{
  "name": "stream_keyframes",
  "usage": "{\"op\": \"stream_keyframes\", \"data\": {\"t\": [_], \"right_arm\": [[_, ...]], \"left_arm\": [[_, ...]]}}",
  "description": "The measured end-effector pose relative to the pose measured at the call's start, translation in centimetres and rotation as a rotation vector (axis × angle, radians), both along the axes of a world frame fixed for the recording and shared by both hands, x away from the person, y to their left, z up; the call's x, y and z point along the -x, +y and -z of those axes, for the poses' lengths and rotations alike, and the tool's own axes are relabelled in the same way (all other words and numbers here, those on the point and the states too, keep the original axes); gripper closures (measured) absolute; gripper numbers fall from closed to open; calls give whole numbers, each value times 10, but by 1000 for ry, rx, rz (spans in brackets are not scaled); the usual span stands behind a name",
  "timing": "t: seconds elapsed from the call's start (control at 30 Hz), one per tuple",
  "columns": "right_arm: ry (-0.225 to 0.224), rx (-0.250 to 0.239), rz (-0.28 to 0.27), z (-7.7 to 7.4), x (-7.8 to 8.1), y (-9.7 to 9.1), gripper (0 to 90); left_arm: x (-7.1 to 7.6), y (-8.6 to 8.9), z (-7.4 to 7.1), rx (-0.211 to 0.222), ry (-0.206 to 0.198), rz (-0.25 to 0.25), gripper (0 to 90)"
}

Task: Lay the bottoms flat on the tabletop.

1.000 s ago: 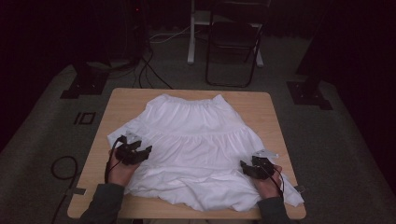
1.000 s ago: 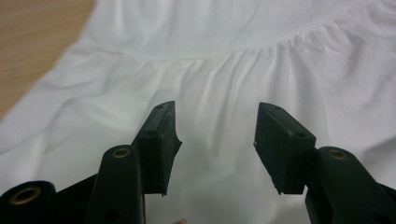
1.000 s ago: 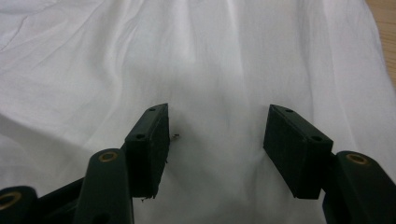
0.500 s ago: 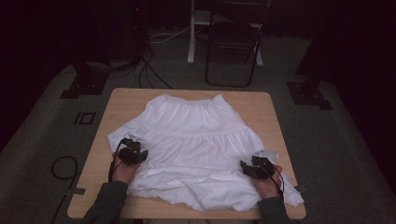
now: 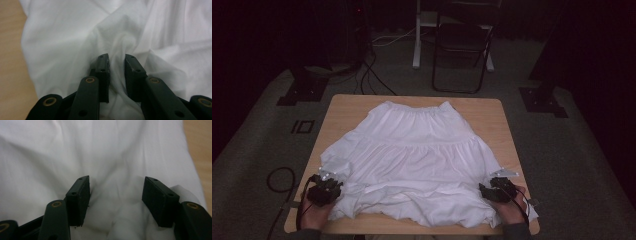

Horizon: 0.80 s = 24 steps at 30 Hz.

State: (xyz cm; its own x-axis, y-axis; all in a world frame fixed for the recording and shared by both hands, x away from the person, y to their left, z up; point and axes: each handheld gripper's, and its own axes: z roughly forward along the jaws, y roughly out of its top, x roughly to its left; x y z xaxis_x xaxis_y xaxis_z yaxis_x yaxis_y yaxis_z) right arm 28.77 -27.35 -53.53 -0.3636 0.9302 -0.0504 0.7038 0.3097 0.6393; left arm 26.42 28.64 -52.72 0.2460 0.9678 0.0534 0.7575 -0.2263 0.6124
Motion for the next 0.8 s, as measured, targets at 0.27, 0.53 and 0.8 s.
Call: {"op": "stream_keyframes", "data": {"t": [0.27, 0.53, 0.8], "right_arm": [[28, -15, 13, 0, 34, -21, 390], [-24, -2, -19, -18, 26, -5, 395], [-38, -36, -18, -26, -25, 18, 383]], "left_arm": [[34, 0, -1, 19, 7, 33, 735], [17, -11, -42, 65, -139, 108, 562], [-59, -28, -50, 53, -176, 160, 500]]}}
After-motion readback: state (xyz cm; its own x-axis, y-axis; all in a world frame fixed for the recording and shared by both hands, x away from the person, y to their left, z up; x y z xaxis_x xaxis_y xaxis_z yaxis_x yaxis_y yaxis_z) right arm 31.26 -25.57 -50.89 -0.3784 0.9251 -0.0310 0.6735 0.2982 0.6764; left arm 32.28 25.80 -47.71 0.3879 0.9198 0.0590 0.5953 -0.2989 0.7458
